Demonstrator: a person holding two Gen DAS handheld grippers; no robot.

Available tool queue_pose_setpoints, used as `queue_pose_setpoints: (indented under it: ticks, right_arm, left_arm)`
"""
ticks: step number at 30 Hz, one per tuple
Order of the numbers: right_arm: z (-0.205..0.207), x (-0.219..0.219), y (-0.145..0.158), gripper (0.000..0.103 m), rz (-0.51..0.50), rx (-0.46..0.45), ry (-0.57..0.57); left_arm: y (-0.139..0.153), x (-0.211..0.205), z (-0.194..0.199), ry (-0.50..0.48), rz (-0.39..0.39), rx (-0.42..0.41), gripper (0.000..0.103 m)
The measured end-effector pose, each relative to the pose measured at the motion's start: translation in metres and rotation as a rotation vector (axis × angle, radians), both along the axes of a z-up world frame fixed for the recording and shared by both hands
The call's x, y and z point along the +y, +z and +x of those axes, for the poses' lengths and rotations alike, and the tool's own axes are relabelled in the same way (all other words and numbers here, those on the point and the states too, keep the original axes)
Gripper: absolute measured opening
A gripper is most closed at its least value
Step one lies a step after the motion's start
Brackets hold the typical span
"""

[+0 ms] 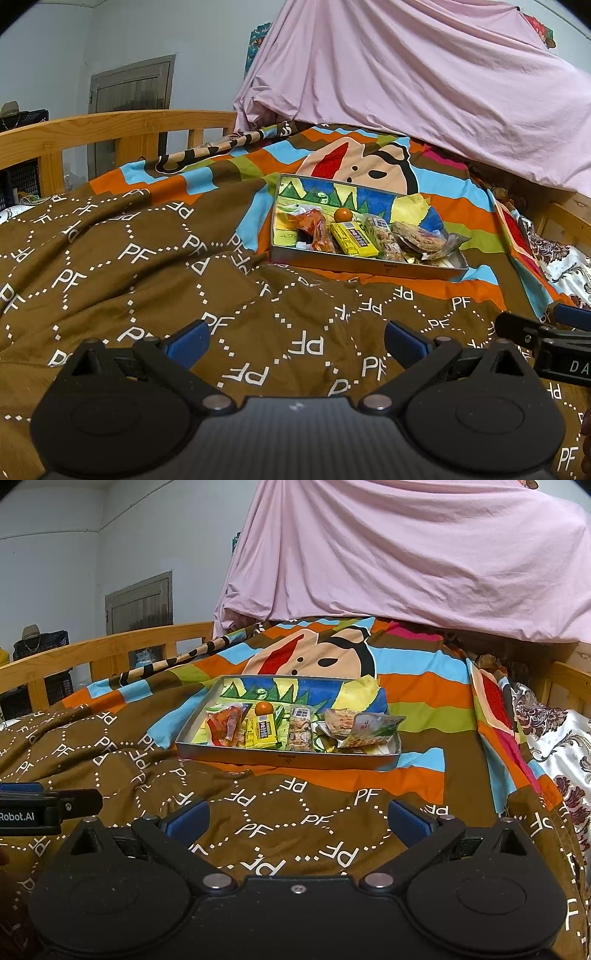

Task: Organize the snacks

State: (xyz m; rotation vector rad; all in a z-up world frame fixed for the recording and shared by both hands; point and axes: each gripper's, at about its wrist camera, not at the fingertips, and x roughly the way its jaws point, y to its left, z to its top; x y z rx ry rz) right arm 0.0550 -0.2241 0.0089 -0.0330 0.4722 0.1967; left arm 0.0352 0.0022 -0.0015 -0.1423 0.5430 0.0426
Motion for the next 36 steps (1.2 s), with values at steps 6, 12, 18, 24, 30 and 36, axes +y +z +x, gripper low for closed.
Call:
queue_pose_setpoints:
  ticks: [6,12,18,24,30,36]
  right_arm:
    - [0.0008,0.0003,-0.0005,0.102,-0.003,0.002,0.002]
    - [0.0009,0.0007,-0.0004,0.102,-0.003,0.002,0.001]
    - [0.0011,0.0012,-0.0018,0.102,-0.003,0.007,0.001]
    - [0.0014,0.0016,-0.0017,0.102,-0.005,0.01,0.002]
    - [0.0009,0.001,-0.0028,0.102,-0.005,0.012,0.001]
    - [0.0009,0.0017,-0.0032,0.102,-0.009,0.014,0.001]
  left_arm:
    - [-0.0006,-0.0009,-0.001,-0.003,0.0,0.001,0.103]
    - [-0.0007,-0.0013,-0.0012,-0.003,0.001,0.001,0.103]
    - [-0.0007,-0.0013,-0.001,-0.002,0.0,0.001,0.103]
    - [-0.0014,-0.0025,-0.0017,-0.006,-0.001,0.004,0.103]
    - [-0.003,-0.006,-0.0037,-0.022,-0.012,0.002,0.103]
    - [-0.0025,-0.0039,-0.0015,0.019,-0.009,0.029,0.103]
